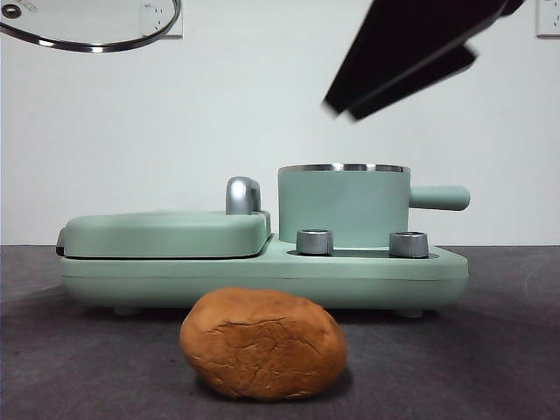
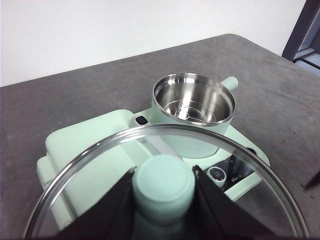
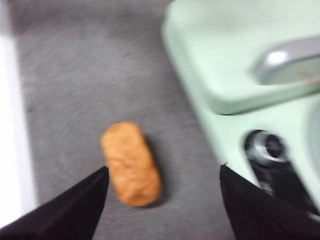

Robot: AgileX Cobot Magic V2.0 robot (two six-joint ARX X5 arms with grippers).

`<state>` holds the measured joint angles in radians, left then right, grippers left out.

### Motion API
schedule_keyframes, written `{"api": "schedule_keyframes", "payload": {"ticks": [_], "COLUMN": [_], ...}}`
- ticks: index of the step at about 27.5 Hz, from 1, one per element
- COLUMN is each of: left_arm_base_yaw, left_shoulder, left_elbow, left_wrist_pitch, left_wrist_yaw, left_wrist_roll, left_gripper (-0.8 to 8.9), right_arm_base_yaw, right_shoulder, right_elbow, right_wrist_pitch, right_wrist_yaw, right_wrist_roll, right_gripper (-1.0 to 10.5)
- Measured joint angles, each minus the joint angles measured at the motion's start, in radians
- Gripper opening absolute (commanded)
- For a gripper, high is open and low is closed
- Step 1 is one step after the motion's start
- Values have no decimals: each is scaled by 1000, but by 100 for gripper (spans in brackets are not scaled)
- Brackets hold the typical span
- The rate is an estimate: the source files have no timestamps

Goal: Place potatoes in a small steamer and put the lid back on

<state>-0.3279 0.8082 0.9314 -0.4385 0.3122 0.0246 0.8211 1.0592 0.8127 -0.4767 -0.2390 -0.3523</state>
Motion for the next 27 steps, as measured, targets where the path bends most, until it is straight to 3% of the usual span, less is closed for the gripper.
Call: {"api": "schedule_keyframes", "payload": {"ticks": [8, 25, 27], "left_arm_base_yaw": [0, 0, 0], "left_shoulder": [-3, -3, -3], "left_elbow": [0, 0, 0], "left_wrist_pitch": [-1, -1, -1], "left_wrist_yaw": [0, 0, 0], "left_wrist_roll": [-3, 5, 9], "left_gripper": [14, 14, 14], "right_arm_base_yaw": [129, 142, 142], "right_shoulder": [181, 455, 485], "right_elbow": [0, 2, 2], "right_wrist_pitch": [61, 209, 208], "right_wrist_yaw": [4, 58, 61], "right_wrist_roll": [-12, -68, -68], "right_gripper": [354, 371, 301]}}
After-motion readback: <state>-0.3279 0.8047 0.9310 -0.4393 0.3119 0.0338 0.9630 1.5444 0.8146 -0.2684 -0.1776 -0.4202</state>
